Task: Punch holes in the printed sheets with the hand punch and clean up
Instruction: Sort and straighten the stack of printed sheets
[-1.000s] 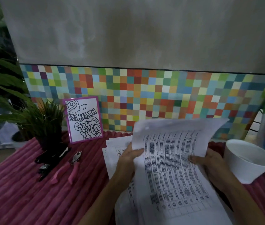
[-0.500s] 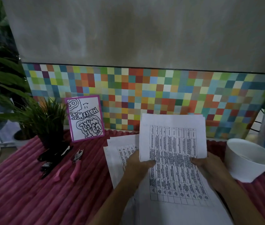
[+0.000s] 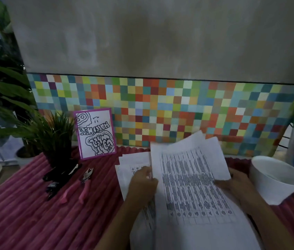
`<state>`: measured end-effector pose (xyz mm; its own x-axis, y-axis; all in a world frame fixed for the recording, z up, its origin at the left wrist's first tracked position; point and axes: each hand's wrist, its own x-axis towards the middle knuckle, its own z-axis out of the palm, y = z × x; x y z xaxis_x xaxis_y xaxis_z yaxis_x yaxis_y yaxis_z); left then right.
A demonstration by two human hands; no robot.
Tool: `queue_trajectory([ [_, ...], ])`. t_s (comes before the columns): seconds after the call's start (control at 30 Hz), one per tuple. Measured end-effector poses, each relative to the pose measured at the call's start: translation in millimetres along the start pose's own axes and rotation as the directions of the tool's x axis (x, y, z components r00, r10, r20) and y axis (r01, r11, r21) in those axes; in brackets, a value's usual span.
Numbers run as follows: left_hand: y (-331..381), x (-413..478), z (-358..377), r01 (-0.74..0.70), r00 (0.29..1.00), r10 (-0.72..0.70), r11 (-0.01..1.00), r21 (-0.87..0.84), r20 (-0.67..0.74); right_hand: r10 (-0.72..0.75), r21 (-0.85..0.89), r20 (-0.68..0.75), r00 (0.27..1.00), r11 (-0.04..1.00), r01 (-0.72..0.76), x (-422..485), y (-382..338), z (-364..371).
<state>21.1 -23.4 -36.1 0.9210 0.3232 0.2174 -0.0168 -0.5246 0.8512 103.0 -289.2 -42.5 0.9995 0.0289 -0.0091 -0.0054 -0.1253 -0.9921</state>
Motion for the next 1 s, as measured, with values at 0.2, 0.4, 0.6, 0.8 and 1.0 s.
queue_trajectory([
  [0.2, -31.2, 1.0, -16.7, 0.166, 0.986, -0.095, 0.661, 0.732, -0.137, 0.045, 0.004, -0.072, 0.996, 0.999, -0.044, 1.1, 7.3, 0.7],
  [0.4, -39.7, 12.2, -14.6, 0.104, 0.990, -0.022, 0.773, 0.625, -0.138, -0.002, 0.033, -0.150, 0.989, 0.999, 0.007, -4.8, -0.6, 0.0],
  [0.6, -49.4, 20.4, -14.6, 0.062, 0.987, -0.002, 0.928, 0.367, -0.162, 0.057, 0.310, -0.137, 0.989, 0.951, -0.012, -4.9, -8.8, -2.0],
  [0.8, -43.9, 27.5, -8.6, -0.095, 0.980, 0.175, 0.833, 0.546, -0.097, 0.042, 0.412, -0.026, 0.999, 0.911, -0.027, -8.5, -19.3, -3.3],
  [1.0, -23.8, 15.2, 5.7, -0.327, 0.944, 0.318, 0.936, -0.127, -0.088, 0.021, 0.457, 0.113, 0.993, 0.887, -0.071, -13.5, -16.3, -0.2],
])
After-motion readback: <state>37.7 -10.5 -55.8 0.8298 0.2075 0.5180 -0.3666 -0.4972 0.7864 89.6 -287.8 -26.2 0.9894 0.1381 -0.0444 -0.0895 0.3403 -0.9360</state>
